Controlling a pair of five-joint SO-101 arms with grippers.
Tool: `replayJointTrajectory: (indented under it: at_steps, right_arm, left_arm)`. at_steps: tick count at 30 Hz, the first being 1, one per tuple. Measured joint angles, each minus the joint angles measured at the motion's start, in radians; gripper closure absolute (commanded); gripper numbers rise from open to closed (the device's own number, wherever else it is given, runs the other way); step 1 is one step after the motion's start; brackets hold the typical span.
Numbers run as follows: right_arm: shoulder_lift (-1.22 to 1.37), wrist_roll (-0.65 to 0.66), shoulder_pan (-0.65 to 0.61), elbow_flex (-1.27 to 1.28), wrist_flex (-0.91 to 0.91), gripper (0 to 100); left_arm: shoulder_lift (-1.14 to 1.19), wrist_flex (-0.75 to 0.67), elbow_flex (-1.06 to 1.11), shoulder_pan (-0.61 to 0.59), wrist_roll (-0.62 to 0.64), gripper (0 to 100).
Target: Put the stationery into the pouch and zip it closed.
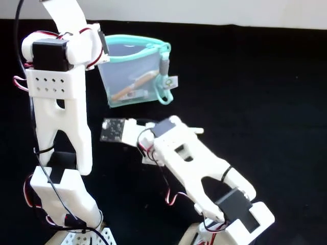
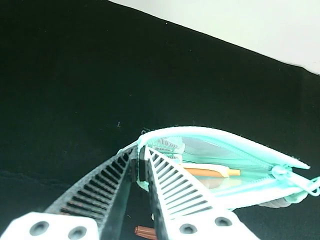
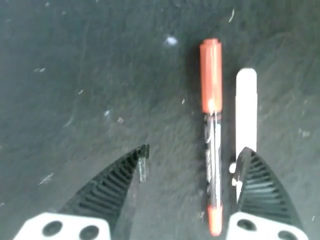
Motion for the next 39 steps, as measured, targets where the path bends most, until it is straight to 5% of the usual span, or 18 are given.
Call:
replayJointTrajectory:
  at_steps: [11, 13, 16, 20, 32, 39]
  right_arm:
    - [0.242, 0.005, -0.009, -0.061, -0.247, 73.2]
    - [0.295, 0.006, -0.009, -0.109, -0.244, 78.7]
    - [0.348, 0.006, -0.009, -0.155, -0.242, 99.8]
    - [0.373, -0.060, -0.005, -0.219, -0.249, 99.3]
    - [0.365, -0.290, 0.112, -0.520, 0.084, 99.2]
    - [0.087, -0.382, 0.161, -0.535, 0.227, 99.2]
  left_arm:
    - [0.000, 0.000, 0.000, 0.000, 0.000, 99]
    - [0.000, 0.000, 0.000, 0.000, 0.000, 99]
    - [0.000, 0.000, 0.000, 0.000, 0.000, 99]
    - [0.000, 0.000, 0.000, 0.000, 0.000, 99]
    - [0.043, -0.002, -0.002, 0.000, 0.000, 99]
    - [0.071, -0.002, -0.003, -0.002, 0.000, 99]
